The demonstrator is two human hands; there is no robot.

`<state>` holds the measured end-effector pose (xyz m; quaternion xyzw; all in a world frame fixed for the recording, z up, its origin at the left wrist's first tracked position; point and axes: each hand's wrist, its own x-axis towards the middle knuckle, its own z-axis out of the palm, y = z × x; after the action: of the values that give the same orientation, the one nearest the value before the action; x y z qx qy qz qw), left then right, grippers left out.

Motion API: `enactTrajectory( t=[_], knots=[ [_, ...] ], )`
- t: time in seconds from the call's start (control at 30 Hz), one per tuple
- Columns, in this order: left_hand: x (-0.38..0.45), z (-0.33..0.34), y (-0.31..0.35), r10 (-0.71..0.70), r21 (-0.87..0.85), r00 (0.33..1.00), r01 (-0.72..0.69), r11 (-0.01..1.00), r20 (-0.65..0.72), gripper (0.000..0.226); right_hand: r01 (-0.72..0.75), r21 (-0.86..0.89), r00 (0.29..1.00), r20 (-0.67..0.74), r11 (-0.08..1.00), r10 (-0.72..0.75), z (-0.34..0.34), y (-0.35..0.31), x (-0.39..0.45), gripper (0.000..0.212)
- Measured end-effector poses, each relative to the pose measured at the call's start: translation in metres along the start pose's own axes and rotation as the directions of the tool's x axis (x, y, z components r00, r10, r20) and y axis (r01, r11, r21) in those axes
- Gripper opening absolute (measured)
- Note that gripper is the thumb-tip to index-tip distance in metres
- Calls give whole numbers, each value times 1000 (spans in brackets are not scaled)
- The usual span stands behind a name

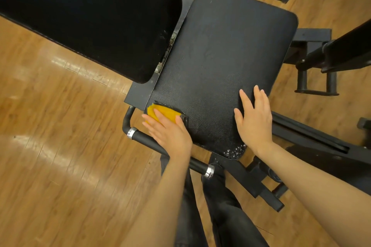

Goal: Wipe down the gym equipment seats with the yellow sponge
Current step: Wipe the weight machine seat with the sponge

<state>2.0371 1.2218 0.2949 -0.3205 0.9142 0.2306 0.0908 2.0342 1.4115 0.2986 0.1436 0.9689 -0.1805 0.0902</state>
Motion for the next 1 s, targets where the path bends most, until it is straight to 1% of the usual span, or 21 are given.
enactTrajectory(
  t=[0.1, 0.17, 0.23, 0.3, 0.37, 0.4, 0.47, 0.5, 0.53, 0.63, 0.67, 0.7, 0.73, 0.77, 0.8, 0.83, 0.87, 0.9, 0.93, 0.97, 1.0],
  knots=[
    [38, -9, 8, -52, 3, 998, 52, 999, -47, 69, 10, -9, 1000, -3, 1000, -10, 1, 1, -1, 54],
    [41, -8, 7, -11, 31, 997, 14, 999, -77, 67, 12, -11, 1000, -2, 1000, -12, 0, 2, -1, 55],
    [22, -4, 0, 109, 101, 991, -101, 990, -81, 65, 11, -16, 1000, 4, 1000, -11, 0, 1, -1, 55],
    [-9, 1, -9, 286, 186, 958, -281, 941, 0, 64, 7, -22, 1000, 2, 1000, -7, 0, 1, -1, 55],
    [-31, 3, -20, 447, 262, 887, -462, 847, 118, 66, 2, -26, 1000, 1, 1000, -2, 0, 0, -1, 55],
    [-29, 1, -24, 502, 295, 850, -526, 798, 158, 66, 1, -27, 1000, 3, 1000, -1, 0, 0, -1, 55],
    [-8, -7, -28, 568, 364, 793, -607, 707, 218, 67, -4, -25, 1000, 6, 1000, 4, 0, 0, -1, 55],
    [6, -12, -28, 576, 393, 784, -617, 682, 232, 67, -6, -25, 1000, 7, 1000, 6, -1, 0, -1, 55],
    [19, -17, -25, 563, 411, 795, -601, 686, 225, 67, -6, -29, 1000, 9, 1000, 6, 0, 0, -1, 55],
    [40, -23, -7, 466, 356, 870, -492, 795, 162, 65, -6, -34, 1000, 7, 999, 6, 0, -1, -1, 54],
    [37, -21, -3, 455, 332, 878, -478, 813, 151, 65, -13, -28, 1000, 5, 1000, 13, 0, -2, -1, 54],
    [28, -19, -2, 475, 323, 866, -500, 804, 158, 64, -22, -25, 1000, 4, 999, 22, 0, -3, -2, 54],
    [18, -15, -3, 530, 319, 826, -563, 763, 190, 63, -30, -26, 1000, 3, 999, 30, 1, -4, -2, 54],
    [7, -10, -7, 607, 305, 755, -656, 691, 247, 63, -36, -30, 999, 0, 999, 36, 1, -6, -3, 54],
    [-3, -6, -12, 690, 275, 649, -760, 588, 320, 64, -39, -33, 999, -6, 999, 38, 1, -7, -4, 54],
    [-8, -4, -18, 756, 238, 525, -851, 468, 391, 64, -40, -35, 999, -10, 999, 39, 1, -8, -5, 54],
    [-6, -4, -21, 797, 213, 415, -910, 357, 439, 65, -42, -38, 999, -11, 998, 41, 1, -9, -6, 54],
    [3, -6, -23, 818, 215, 340, -939, 268, 464, 65, -45, -40, 999, -8, 998, 44, 1, -9, -6, 54],
    [14, -11, -23, 824, 238, 306, -947, 214, 476, 64, -48, -41, 999, -1, 998, 48, 1, -9, -6, 54],
    [27, -16, -22, 825, 265, 306, -944, 197, 475, 63, -49, -39, 999, 4, 998, 50, 0, -9, -5, 53],
    [38, -23, -20, 817, 288, 342, -931, 226, 464, 62, -50, -36, 999, 4, 998, 50, 0, -9, -5, 53]
  ],
)
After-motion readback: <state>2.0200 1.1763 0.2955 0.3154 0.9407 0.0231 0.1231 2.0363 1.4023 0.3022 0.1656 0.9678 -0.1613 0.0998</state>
